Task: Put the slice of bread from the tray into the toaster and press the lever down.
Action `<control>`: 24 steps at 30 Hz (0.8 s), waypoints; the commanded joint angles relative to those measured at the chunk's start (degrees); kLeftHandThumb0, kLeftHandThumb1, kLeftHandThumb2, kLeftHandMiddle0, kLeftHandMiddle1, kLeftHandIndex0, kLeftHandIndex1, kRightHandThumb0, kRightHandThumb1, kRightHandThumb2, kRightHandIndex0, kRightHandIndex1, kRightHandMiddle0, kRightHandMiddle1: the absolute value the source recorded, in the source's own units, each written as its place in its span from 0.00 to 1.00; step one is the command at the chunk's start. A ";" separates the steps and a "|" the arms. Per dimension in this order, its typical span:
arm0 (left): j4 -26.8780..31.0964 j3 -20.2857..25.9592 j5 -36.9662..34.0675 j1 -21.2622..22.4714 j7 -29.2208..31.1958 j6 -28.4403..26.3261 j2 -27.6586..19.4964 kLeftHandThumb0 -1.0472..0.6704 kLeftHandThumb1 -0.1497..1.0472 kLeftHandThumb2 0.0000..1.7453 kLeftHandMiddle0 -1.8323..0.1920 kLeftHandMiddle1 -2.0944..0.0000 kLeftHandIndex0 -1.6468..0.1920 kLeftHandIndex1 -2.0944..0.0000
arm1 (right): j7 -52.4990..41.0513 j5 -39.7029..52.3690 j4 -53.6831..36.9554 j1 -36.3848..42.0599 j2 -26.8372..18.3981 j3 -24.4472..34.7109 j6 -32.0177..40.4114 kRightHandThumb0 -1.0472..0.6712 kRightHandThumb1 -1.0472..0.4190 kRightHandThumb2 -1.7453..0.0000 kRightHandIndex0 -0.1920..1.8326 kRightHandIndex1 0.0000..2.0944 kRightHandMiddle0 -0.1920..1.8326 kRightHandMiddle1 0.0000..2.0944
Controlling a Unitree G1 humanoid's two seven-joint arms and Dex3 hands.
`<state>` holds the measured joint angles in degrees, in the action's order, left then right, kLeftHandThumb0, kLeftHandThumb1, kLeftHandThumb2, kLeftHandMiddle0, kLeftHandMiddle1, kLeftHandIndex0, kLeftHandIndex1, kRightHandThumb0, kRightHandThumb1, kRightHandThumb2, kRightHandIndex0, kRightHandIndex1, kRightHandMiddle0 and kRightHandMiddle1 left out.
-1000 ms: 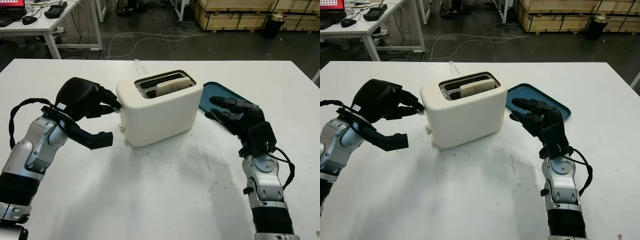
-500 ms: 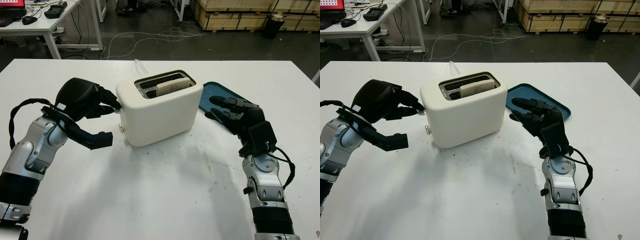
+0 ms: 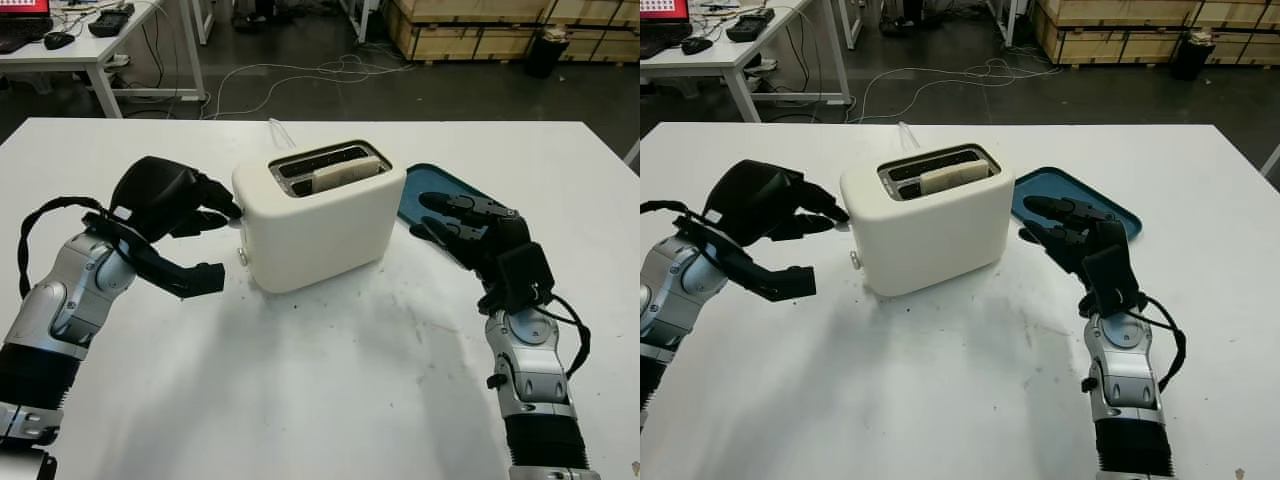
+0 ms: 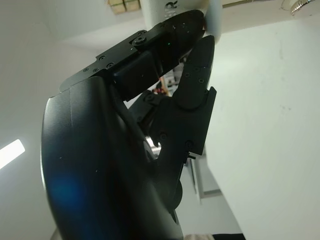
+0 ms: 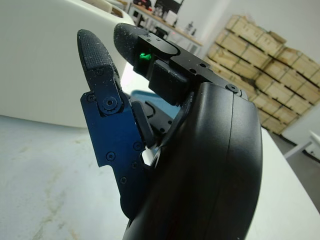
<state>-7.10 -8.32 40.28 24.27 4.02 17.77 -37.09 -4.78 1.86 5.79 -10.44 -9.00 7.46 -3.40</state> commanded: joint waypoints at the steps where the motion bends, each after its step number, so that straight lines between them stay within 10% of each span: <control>1: -0.74 -1.26 -0.22 0.97 1.35 0.81 -0.43 0.42 0.84 0.00 0.46 0.23 0.16 0.97 | -0.03 0.55 -1.22 0.20 -0.12 0.07 1.23 0.28 0.14 1.00 0.68 0.12 0.67 0.00; 24: -15.70 -19.58 4.89 -4.99 4.24 -9.26 12.22 0.45 0.83 0.00 0.54 0.32 0.18 0.98 | -2.14 0.57 -0.30 -0.70 -1.49 -0.16 1.07 0.29 0.14 1.00 0.66 0.14 0.67 0.00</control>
<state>-17.04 -18.77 43.05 26.27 3.14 8.43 -30.51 -6.49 2.10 5.66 -10.47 -9.92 7.47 -2.92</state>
